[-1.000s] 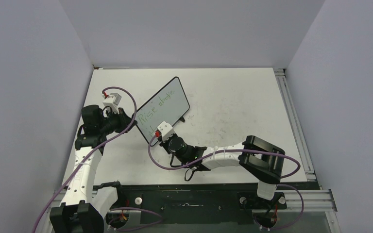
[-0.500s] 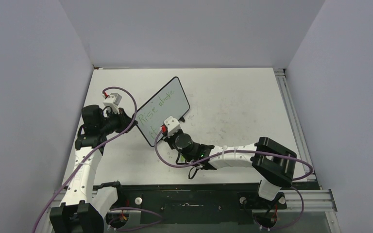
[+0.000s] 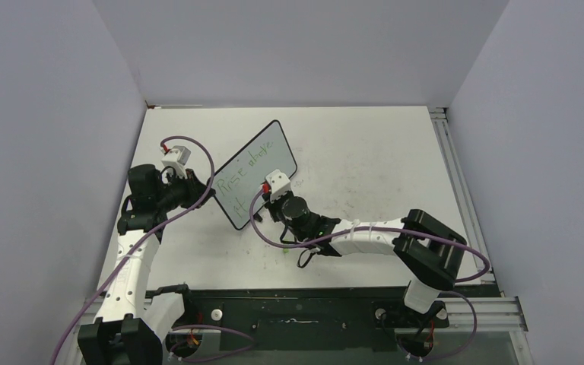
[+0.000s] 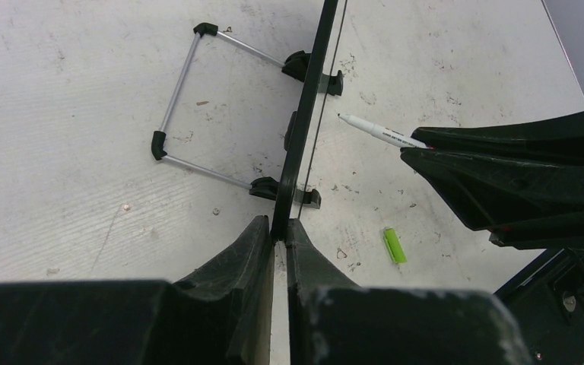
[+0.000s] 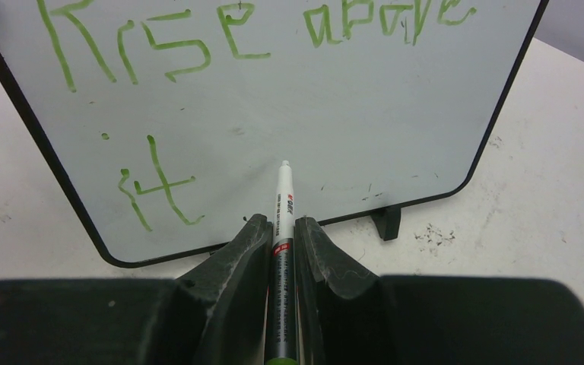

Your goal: Write a sentence on the whiteboard

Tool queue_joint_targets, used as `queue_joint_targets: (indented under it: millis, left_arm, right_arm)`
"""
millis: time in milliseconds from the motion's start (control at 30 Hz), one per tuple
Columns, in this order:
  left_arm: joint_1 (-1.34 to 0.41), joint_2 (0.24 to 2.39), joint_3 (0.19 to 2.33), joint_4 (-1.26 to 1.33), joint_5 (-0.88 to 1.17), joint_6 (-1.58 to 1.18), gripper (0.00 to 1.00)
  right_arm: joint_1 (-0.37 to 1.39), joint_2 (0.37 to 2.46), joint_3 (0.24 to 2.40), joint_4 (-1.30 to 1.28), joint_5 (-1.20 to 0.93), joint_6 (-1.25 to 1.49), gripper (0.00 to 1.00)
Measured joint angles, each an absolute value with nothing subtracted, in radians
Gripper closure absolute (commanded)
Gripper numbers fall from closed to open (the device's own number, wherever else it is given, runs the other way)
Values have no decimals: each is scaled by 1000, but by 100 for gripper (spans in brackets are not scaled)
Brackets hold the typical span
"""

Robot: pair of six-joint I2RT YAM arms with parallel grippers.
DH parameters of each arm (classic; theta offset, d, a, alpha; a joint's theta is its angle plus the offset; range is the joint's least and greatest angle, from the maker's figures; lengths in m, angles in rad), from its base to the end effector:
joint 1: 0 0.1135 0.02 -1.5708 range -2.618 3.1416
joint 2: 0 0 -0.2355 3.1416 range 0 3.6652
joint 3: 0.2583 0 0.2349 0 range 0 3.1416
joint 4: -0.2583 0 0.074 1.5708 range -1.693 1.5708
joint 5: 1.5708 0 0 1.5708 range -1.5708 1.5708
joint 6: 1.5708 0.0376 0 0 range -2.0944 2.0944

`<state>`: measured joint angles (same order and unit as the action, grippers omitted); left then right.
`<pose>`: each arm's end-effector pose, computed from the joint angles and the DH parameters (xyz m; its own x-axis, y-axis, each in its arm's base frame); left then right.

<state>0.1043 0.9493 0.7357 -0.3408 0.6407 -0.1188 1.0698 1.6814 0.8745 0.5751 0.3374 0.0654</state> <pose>0.2073 -0.0009 0.2606 -0.5699 -0.1552 -0.8069 0.3570 0.8377 -0.4132 0.1805 0.3036 0.1999 -0.1541 -0.1530 -0.9761 -0.6642 0.7474 -0.0123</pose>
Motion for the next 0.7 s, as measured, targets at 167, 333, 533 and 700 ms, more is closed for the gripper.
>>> queue_joint_targets:
  millis: [167, 333, 533, 700]
  left_arm:
    - [104, 949, 736, -341, 641, -119, 100]
    - [104, 949, 736, -341, 641, -119, 100]
    - [104, 949, 736, -341, 641, -119, 100]
    - [104, 950, 736, -341, 640, -118, 100]
  right_arm:
    - [1066, 1701, 877, 582, 317, 65, 95]
    - [1066, 1718, 879, 582, 300, 66, 95]
    - [1066, 1725, 892, 583, 298, 65, 95]
    - [1066, 1748, 909, 584, 298, 65, 95]
